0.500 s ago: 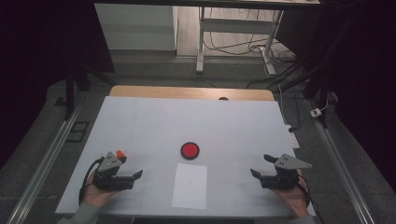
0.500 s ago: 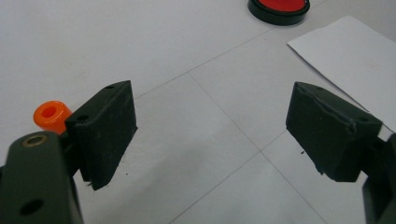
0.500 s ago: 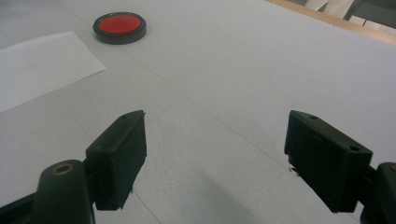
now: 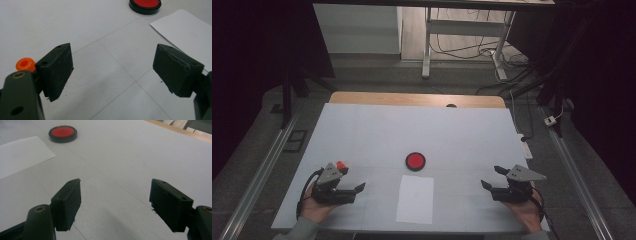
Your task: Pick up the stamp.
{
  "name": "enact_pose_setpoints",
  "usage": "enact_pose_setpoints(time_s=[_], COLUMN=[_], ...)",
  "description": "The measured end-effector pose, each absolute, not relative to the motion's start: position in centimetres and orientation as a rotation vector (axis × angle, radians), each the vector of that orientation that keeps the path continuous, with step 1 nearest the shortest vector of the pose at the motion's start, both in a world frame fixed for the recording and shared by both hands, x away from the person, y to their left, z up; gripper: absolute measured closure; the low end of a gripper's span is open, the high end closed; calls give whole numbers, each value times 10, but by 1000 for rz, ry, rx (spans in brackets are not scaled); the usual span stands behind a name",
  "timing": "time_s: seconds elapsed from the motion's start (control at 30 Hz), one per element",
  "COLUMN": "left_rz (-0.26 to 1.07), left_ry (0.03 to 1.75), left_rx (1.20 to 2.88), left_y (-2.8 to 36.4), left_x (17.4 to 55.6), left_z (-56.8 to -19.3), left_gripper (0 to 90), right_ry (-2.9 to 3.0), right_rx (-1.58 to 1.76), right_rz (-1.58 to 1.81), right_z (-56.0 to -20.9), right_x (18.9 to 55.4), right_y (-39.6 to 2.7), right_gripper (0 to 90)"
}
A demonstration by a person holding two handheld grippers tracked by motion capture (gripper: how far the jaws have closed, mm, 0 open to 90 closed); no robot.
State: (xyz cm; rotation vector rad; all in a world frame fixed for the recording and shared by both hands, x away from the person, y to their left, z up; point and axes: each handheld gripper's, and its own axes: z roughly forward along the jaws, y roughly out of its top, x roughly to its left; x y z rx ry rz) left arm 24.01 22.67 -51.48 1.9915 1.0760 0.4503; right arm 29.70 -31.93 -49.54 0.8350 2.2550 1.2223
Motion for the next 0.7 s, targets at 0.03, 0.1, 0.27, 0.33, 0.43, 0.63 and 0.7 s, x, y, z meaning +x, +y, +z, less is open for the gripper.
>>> enact_pose_setpoints(time_s=[0.03,0.1,0.27,0.33,0.43,0.63,0.7], left_rz=[452,453,454,462,458,478,482], left_ry=[1072,1073,1062,1066,1073,1080,1083], left_rx=[1992,1987,1976,1975,1969,1968,1964], left_y=[227,226,225,225,225,227,229], left_x=[240,241,242,243,244,246,247], left_z=[-514,-513,-508,-506,-504,-501,-499], left_gripper=[169,173,179,177,174,172,172], right_ry=[2256,2259,2267,2268,2269,2273,2272], right_rx=[835,835,828,826,828,838,843], right_rz=[1223,1223,1219,1222,1225,1227,1220], right_z=[-495,-495,-496,-496,-496,-497,-497], right_x=[297,297,297,297,297,298,298], right_y=[-319,-319,-318,-318,-318,-318,-318], right_gripper=[258,259,261,261,261,262,263])
